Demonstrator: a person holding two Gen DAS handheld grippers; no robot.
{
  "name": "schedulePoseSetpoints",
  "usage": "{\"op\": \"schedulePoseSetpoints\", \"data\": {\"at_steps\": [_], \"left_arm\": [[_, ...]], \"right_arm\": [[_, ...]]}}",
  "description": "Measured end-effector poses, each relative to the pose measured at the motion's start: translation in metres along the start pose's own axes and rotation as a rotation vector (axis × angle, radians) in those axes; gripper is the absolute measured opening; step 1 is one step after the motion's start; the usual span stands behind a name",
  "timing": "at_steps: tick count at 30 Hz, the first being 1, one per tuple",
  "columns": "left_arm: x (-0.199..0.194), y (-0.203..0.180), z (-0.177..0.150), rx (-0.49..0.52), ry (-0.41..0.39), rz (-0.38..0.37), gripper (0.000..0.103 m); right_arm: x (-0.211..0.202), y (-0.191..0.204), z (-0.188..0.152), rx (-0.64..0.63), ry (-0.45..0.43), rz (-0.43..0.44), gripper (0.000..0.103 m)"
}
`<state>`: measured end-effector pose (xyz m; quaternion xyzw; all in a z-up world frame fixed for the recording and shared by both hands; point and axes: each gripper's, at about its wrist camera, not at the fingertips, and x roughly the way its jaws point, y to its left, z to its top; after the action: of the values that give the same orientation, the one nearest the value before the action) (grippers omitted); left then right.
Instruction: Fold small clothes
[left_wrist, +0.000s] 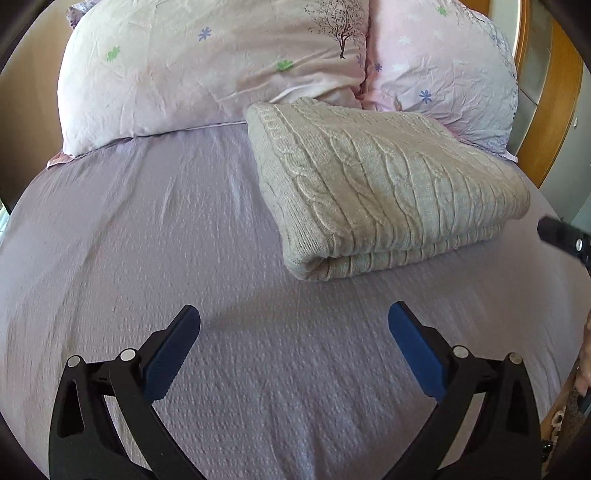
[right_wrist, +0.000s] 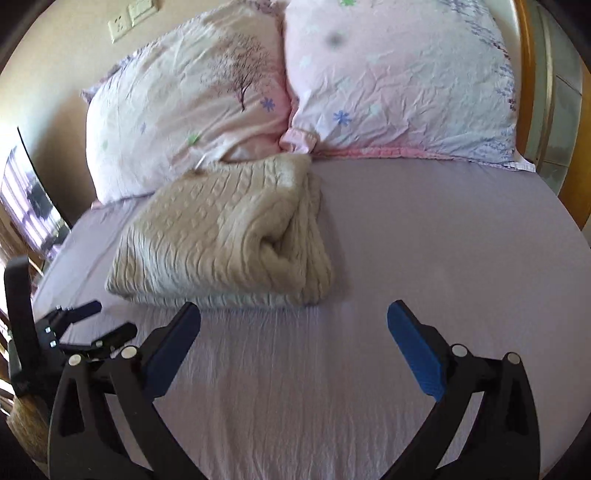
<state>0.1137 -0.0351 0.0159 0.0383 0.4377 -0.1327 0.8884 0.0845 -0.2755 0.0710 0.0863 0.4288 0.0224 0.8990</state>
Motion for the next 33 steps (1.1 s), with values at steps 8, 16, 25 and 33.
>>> {"op": "schedulePoseSetpoints", "data": {"at_steps": [8, 16, 25, 33], "left_arm": [[0.005, -0.006, 0.000, 0.033, 0.032, 0.068, 0.102], [0.005, -0.004, 0.000, 0.032, 0.033, 0.066, 0.102], [0.005, -0.004, 0.001, 0.032, 0.034, 0.066, 0.102], [0.005, -0.004, 0.001, 0.032, 0.034, 0.066, 0.102]], "right_arm": [[0.049, 0.041, -0.021, -0.100, 0.149, -0.105, 0.101], [0.049, 0.045, -0.027, -0.103, 0.128, -0.115, 0.101], [0.049, 0.044, -0.027, -0.104, 0.127, -0.115, 0.101], [0.049, 0.044, -0.027, -0.103, 0.127, -0.115, 0.101]]}}
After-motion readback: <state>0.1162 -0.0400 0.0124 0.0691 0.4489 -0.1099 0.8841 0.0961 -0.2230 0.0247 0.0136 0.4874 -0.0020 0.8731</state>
